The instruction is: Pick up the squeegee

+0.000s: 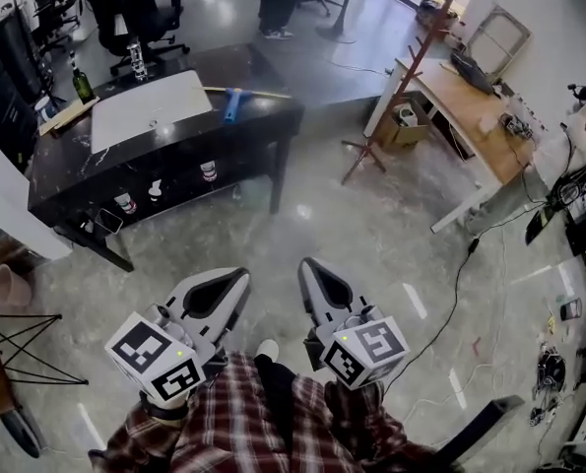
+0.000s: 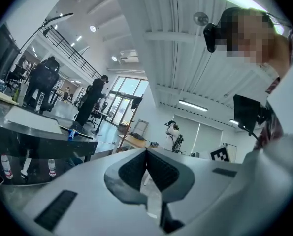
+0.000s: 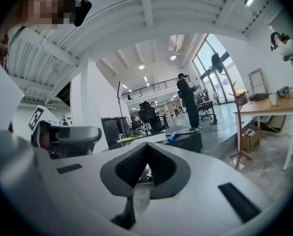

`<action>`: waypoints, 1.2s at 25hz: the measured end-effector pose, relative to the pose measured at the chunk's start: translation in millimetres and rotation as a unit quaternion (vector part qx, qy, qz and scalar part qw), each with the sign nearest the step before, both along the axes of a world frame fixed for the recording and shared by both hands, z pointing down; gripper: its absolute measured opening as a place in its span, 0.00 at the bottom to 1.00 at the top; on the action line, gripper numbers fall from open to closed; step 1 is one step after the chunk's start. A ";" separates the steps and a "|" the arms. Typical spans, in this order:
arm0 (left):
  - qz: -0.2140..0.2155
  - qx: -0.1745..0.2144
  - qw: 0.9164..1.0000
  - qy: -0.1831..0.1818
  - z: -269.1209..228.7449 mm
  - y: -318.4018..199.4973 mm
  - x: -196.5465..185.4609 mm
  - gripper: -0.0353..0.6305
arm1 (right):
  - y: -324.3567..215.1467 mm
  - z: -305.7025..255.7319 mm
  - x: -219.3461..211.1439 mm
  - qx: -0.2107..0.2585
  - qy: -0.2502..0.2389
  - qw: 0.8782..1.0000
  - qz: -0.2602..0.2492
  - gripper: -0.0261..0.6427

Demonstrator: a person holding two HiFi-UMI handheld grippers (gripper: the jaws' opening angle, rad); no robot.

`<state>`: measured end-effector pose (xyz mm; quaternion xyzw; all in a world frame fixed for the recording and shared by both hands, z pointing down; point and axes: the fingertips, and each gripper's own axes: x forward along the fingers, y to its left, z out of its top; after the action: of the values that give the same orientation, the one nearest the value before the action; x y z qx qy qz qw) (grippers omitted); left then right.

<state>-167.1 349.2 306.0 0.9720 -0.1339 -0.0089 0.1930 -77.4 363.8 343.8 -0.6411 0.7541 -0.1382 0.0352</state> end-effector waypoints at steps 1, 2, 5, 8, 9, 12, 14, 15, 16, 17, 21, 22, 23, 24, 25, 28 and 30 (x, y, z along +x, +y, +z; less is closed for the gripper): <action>-0.005 -0.001 1.000 -0.002 0.3 -4.5 3.6 0.07 | -5.4 3.0 4.1 -0.006 -0.004 1.000 -0.003 0.06; -0.010 -0.003 1.000 -0.004 1.0 -9.2 6.9 0.07 | -10.7 6.0 7.3 -0.010 -0.007 1.000 -0.007 0.06; -0.016 -0.010 1.000 -0.011 6.1 -25.7 18.8 0.07 | -28.4 13.5 15.8 -0.021 -0.013 1.000 -0.017 0.06; -0.012 -0.016 1.000 -0.011 11.6 -49.1 34.7 0.07 | -48.5 20.5 23.5 -0.028 -0.010 0.999 -0.023 0.06; -0.009 -0.018 1.000 -0.011 13.1 -58.3 41.0 0.07 | -55.8 23.2 27.6 -0.031 -0.009 0.999 -0.023 0.06; 0.003 -0.019 1.000 -0.009 15.3 -85.3 64.6 0.07 | -79.8 28.4 49.4 -0.037 -0.009 0.999 -0.013 0.06; 0.014 -0.019 1.000 -0.005 14.7 -104.8 83.6 0.07 | -99.2 27.2 69.0 -0.038 -0.006 0.999 -0.002 0.06; 0.019 -0.019 1.000 -0.002 13.6 -116.0 93.0 0.07 | -110.8 25.3 78.4 -0.037 -0.003 0.999 0.001 0.06; 0.024 -0.017 1.000 0.001 12.4 -128.1 101.7 0.07 | -123.7 23.0 87.0 -0.036 0.001 0.999 0.004 0.06; 0.027 -0.016 0.999 0.003 11.1 -140.7 109.5 0.07 | -137.6 20.3 94.6 -0.034 0.004 0.999 0.007 0.06; 0.037 -0.009 0.999 0.007 6.4 -194.8 131.1 0.07 | -198.8 9.9 116.2 -0.026 0.015 1.000 0.009 0.06; 0.038 -0.008 0.999 0.008 5.8 -208.3 134.5 0.07 | -214.5 7.9 119.4 -0.024 0.017 1.000 0.008 0.06; 0.038 -0.007 0.999 0.007 5.5 -221.3 137.4 0.07 | -229.8 6.3 122.1 -0.023 0.019 1.000 0.006 0.06; 0.038 -0.007 0.999 0.007 5.2 -234.0 139.9 0.07 | -244.5 5.1 124.2 -0.022 0.020 1.000 0.004 0.06; 0.037 -0.006 0.999 0.006 5.0 -246.5 142.0 0.07 | -258.7 4.5 125.8 -0.021 0.021 1.000 0.002 0.06; 0.030 -0.011 1.000 0.003 9.7 -279.8 144.0 0.07 | -293.5 10.5 126.1 -0.027 0.020 0.999 -0.006 0.06; 0.023 -0.019 1.000 -0.002 17.0 -297.2 143.6 0.07 | -309.8 17.8 126.9 -0.036 0.018 0.999 -0.009 0.06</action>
<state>-23.5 52.0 323.0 0.9710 -0.1117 0.0003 0.2114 49.6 54.0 361.6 -0.6377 0.7548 -0.1540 -0.0020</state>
